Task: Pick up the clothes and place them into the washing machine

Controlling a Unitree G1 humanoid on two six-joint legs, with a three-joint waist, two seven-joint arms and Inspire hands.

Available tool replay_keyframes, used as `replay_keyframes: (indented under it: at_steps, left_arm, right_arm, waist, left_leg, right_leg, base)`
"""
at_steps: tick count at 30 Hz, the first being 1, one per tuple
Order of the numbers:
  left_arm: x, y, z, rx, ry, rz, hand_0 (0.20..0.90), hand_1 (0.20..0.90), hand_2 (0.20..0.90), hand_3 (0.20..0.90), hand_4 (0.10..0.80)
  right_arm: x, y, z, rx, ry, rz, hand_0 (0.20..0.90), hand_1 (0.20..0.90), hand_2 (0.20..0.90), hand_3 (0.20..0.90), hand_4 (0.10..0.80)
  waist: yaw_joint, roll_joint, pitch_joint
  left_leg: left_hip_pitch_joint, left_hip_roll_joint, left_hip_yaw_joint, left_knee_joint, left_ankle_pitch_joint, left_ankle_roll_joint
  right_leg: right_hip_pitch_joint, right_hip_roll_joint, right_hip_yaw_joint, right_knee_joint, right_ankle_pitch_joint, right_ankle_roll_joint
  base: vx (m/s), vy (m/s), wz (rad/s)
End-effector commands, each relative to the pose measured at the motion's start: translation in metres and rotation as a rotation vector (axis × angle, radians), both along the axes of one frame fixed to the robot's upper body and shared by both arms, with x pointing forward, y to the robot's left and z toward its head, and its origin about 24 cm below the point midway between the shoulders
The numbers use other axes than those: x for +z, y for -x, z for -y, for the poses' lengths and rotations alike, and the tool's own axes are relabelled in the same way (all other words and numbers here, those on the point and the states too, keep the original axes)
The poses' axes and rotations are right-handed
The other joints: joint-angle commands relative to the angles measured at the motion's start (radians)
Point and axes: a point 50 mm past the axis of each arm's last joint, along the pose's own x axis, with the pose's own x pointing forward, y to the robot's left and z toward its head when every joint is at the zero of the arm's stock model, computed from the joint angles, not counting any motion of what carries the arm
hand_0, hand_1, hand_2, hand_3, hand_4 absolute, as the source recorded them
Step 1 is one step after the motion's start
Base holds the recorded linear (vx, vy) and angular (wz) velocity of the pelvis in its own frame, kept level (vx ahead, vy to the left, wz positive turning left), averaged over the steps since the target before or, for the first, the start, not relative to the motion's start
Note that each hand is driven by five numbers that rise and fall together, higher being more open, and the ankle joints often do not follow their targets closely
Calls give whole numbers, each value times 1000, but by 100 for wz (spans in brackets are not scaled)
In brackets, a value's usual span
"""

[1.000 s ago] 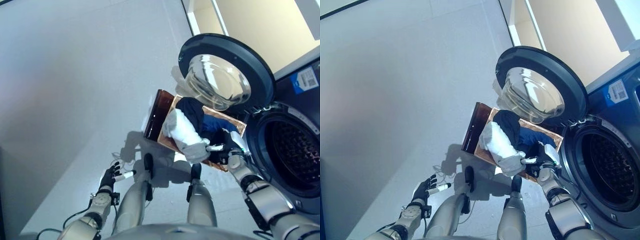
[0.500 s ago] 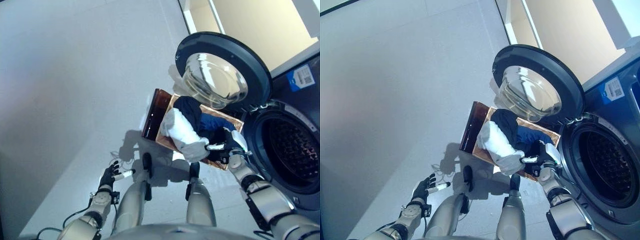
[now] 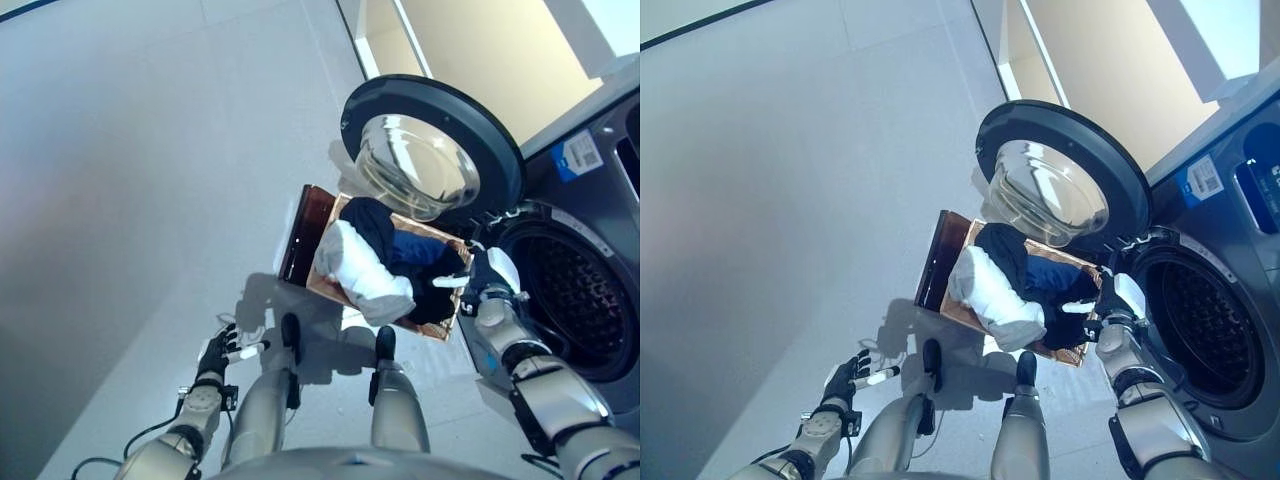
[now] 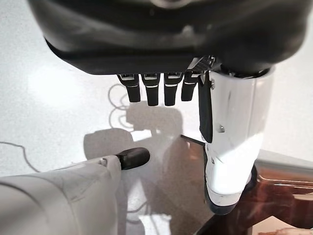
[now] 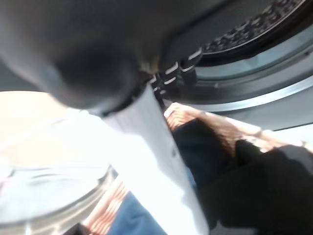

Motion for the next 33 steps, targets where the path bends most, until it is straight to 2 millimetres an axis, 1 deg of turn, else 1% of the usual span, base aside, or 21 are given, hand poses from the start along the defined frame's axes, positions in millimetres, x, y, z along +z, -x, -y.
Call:
replay_keyframes:
  at_steps: [1, 2, 3, 8, 10, 12, 13, 14, 15, 19, 25, 32, 33]
  left_arm:
    - [-1, 8, -9, 30, -25, 0, 900, 900, 900, 900, 800]
    - [-2, 9, -9, 32, -23, -1, 900, 900, 900, 900, 800]
    - [-2, 10, -9, 37, -20, -1, 900, 900, 900, 900, 800]
    - [-2, 11, -11, 45, -23, 3, 900, 900, 900, 900, 800]
    - [0, 9, -11, 44, -22, 18, 900, 900, 900, 900, 800]
    - [0, 8, -10, 42, -22, 21, 900, 900, 900, 900, 800]
    - [0, 9, -9, 39, -17, 26, 900, 900, 900, 900, 800]
    - [0, 9, -9, 39, -17, 26, 900, 900, 900, 900, 800]
    - [1, 8, -7, 32, -16, 37, 900, 900, 900, 900, 800]
    - [1, 7, -3, 18, -13, 46, 900, 900, 900, 900, 800]
    - [4, 0, 1, 4, -8, 73, 900, 900, 900, 900, 800]
    - [5, -1, 3, -8, -7, 80, 900, 900, 900, 900, 800]
    - [5, -1, 3, -6, -8, 85, 900, 900, 900, 900, 800]
  right_arm:
    - [45, -17, 28, -53, 96, 149, 900, 900, 900, 900, 800]
    - [44, -16, 28, -62, 88, 150, 900, 900, 900, 900, 800]
    - [47, -19, 27, -65, 82, 168, 900, 900, 900, 900, 800]
    - [53, -23, 28, -68, 83, 194, 900, 900, 900, 900, 800]
    - [67, -29, 31, -75, 94, 236, 900, 900, 900, 900, 800]
    - [69, -30, 32, -84, 92, 247, 900, 900, 900, 900, 800]
    - [77, -34, 33, -88, 100, 270, 900, 900, 900, 900, 800]
    - [77, -34, 33, -88, 100, 270, 900, 900, 900, 900, 800]
    - [84, -37, 34, -83, 118, 288, 900, 900, 900, 900, 800]
    - [97, -42, 38, -92, 139, 319, 900, 900, 900, 900, 800]
    - [106, -48, 35, -66, 163, 338, 900, 900, 900, 900, 800]
    - [114, -56, 29, -45, 157, 361, 900, 900, 900, 900, 800]
    - [118, -58, 27, -40, 156, 373, 900, 900, 900, 900, 800]
  waist:
    - [3, 3, 14]
    - [6, 6, 15]
    - [9, 14, 21]
    - [14, 26, 29]
    - [19, 39, 37]
    - [22, 43, 39]
    - [26, 50, 43]
    - [26, 50, 43]
    - [30, 55, 46]
    - [37, 66, 45]
    - [40, 67, 44]
    - [50, 69, 35]
    - [54, 69, 35]
  left_leg:
    - [-25, 3, -15, 83, -73, -75]
    - [-30, 1, -15, 82, -71, -75]
    - [-44, 0, -16, 85, -69, -73]
    - [-74, -6, -16, 87, -63, -73]
    - [-109, -11, -14, 86, -55, -73]
    - [-120, -12, -12, 85, -52, -73]
    - [-144, -13, -9, 84, -46, -72]
    - [-144, -12, -9, 84, -46, -72]
    - [-165, -14, -8, 88, -43, -71]
    - [-200, -21, -12, 94, -40, -71]
    - [-246, -27, -14, 107, -38, -70]
    - [-278, -36, -16, 119, -39, -66]
    - [-282, -38, -18, 117, -37, -65]
  right_leg:
    - [-1, -11, 41, -188, 199, -49]
    - [-5, -10, 42, -188, 200, -49]
    - [-17, -13, 43, -188, 202, -50]
    - [-50, -15, 47, -186, 211, -49]
    - [-90, -17, 56, -185, 223, -49]
    - [-103, -16, 57, -185, 226, -49]
    - [-128, -17, 59, -187, 233, -49]
    - [-128, -17, 59, -187, 233, -49]
    - [-148, -16, 62, -186, 237, -50]
    - [-177, -19, 67, -187, 246, -48]
    - [-221, -22, 70, -184, 257, -46]
    - [-246, -26, 70, -183, 265, -45]
    - [-250, -26, 67, -185, 268, -44]
  base:
    - [0, 0, 0]
    - [0, 0, 0]
    - [0, 0, 0]
    - [-18, 10, 2]
    - [-49, 19, 1]
    - [-16, 6, -1]
    - [0, 0, 0]
    - [-39, 21, -2]
    - [0, 0, 0]
    - [-2, 6, 1]
    - [-11, 7, 2]
    - [-3, 7, 1]
    - [0, 0, 0]
